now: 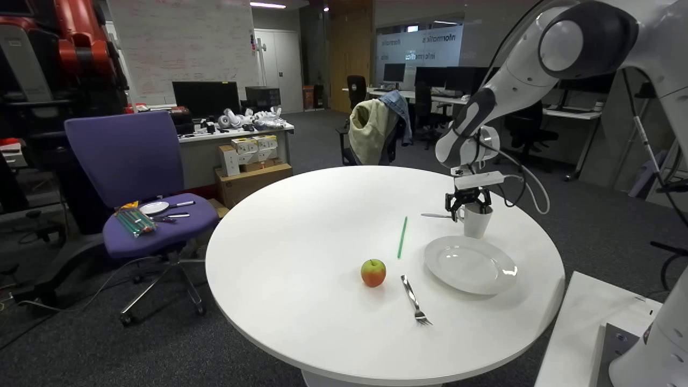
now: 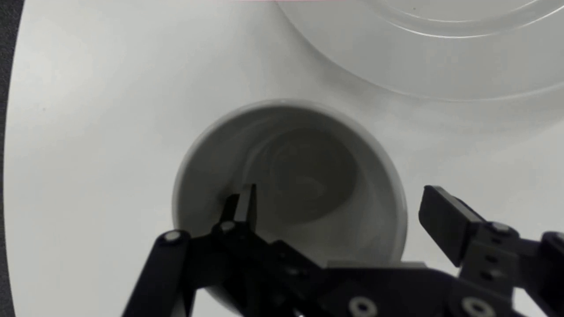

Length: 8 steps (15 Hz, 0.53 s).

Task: Move the mug backwards.

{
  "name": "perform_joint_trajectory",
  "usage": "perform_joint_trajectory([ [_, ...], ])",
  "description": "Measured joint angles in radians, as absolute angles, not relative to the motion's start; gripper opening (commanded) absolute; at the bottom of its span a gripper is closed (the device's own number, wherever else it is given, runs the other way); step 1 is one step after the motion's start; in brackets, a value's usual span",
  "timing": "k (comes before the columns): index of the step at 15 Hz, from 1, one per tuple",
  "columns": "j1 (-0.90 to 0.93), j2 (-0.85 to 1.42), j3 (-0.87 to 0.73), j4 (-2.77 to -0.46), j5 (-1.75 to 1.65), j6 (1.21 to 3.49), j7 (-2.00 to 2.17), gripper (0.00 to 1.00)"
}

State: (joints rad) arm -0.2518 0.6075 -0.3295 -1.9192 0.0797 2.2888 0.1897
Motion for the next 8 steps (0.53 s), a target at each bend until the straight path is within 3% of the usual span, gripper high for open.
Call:
perform_joint_trajectory([
  [8, -0.251, 0.579, -0.315, -1.948, 0.034, 2.289, 0.143, 1.00],
])
